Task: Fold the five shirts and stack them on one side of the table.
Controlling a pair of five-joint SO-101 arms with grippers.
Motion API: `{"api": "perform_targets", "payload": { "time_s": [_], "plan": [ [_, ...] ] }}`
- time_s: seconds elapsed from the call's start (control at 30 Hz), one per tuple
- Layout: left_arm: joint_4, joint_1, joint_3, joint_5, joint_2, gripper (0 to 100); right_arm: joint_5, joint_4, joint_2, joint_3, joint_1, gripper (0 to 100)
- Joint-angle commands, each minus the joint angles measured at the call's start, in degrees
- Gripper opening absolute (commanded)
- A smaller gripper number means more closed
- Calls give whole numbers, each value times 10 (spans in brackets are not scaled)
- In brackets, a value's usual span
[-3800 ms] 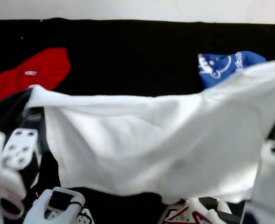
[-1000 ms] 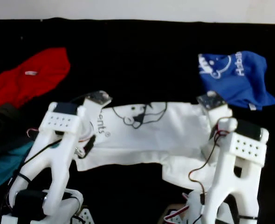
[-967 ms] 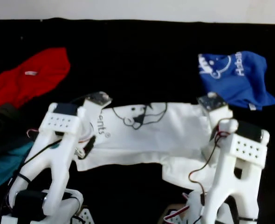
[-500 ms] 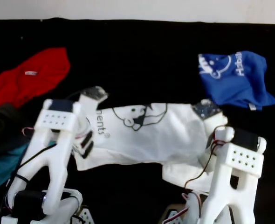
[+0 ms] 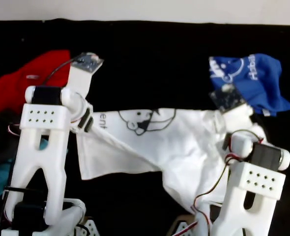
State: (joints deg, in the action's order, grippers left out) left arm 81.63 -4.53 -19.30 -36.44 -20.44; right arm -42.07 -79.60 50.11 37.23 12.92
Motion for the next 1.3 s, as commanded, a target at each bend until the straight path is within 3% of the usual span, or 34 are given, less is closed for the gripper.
{"api": "perform_targets", "payload": {
  "time_s": [0.0, 0.37, 0.5, 0.6, 0.77, 0.93, 1.07, 1.27],
  "plan": [
    [-7, 9, -14, -4, -15, 136, 53, 39, -7, -25, -22, 204],
    [32, 7, -106, -5, -19, 165, 141, 44, -241, -27, -130, 204],
    [116, 7, -42, -7, -19, 195, 151, 44, -332, -27, -140, 204],
    [187, 7, 33, -51, -19, 196, 150, 40, -373, -24, -139, 204],
    [195, 10, 116, -55, -14, 196, 149, 43, -400, -22, -138, 204],
    [58, 7, 25, -54, -9, 196, 117, 49, -417, -29, -81, 204],
    [-81, 8, -75, -15, 47, 196, 72, 116, -448, -41, -7, 204],
    [-190, 9, -56, 56, 177, 196, 69, 127, -505, -132, 34, 204]
  ]
}}
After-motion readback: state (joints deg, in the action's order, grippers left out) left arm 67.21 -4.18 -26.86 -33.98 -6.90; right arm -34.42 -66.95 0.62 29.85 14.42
